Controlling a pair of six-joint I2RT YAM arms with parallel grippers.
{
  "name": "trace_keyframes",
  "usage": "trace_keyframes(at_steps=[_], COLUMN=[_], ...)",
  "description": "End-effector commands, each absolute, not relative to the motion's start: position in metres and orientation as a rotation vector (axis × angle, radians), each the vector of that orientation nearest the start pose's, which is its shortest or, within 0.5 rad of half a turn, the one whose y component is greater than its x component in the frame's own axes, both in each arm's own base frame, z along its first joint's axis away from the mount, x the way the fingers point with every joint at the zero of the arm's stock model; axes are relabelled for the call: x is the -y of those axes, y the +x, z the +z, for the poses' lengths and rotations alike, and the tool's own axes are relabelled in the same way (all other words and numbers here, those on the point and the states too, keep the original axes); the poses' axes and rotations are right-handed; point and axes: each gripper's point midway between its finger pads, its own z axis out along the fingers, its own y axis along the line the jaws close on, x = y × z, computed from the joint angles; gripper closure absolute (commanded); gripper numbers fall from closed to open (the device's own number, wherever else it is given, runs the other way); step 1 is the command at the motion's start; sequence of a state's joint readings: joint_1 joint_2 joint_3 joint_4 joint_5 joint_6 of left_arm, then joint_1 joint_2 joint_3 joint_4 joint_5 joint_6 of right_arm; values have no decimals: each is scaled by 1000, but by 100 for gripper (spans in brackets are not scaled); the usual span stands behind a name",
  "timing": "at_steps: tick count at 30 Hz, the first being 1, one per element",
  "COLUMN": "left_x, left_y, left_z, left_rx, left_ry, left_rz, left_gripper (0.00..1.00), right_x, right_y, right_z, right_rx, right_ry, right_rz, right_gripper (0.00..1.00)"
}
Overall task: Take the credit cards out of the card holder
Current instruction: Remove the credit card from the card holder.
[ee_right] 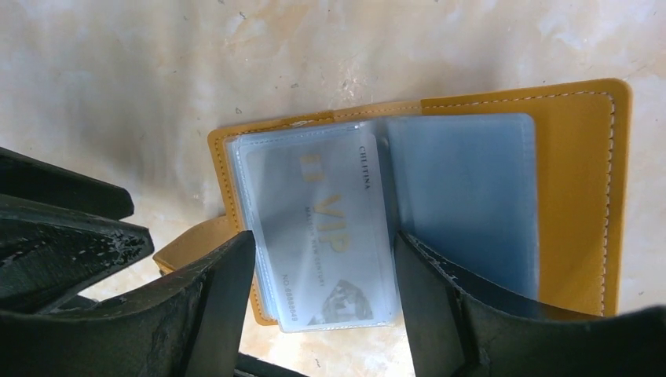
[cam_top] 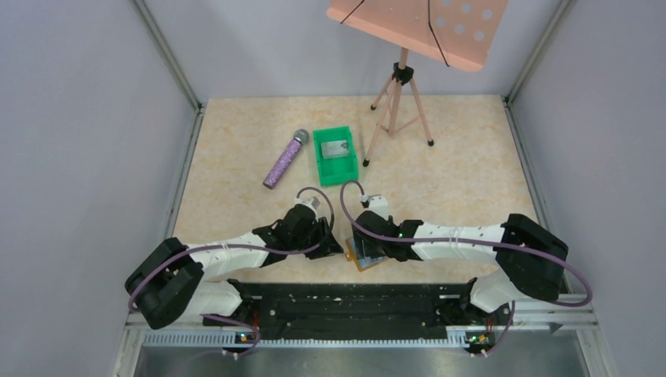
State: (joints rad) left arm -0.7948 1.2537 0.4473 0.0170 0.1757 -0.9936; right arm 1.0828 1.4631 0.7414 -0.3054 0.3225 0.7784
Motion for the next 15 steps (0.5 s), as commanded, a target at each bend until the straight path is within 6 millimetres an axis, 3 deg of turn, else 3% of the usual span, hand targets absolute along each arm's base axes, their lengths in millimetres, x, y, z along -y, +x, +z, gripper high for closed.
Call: trace_keyframes(at_steps=[1,15], left_x=[278,285], left_y=[168,168], left_z=[50,51], left_rx=[-2568,-2575], left_ry=[-148,-145], left_rz=[-1104,-1150], left_gripper=[57,57], right_x=[-275,-273], right_y=[180,179], right_z=[38,34], right_rx=[-2493,-2489], right_ry=[-259,-266], right_rz=[302,282], right_gripper=[34,32])
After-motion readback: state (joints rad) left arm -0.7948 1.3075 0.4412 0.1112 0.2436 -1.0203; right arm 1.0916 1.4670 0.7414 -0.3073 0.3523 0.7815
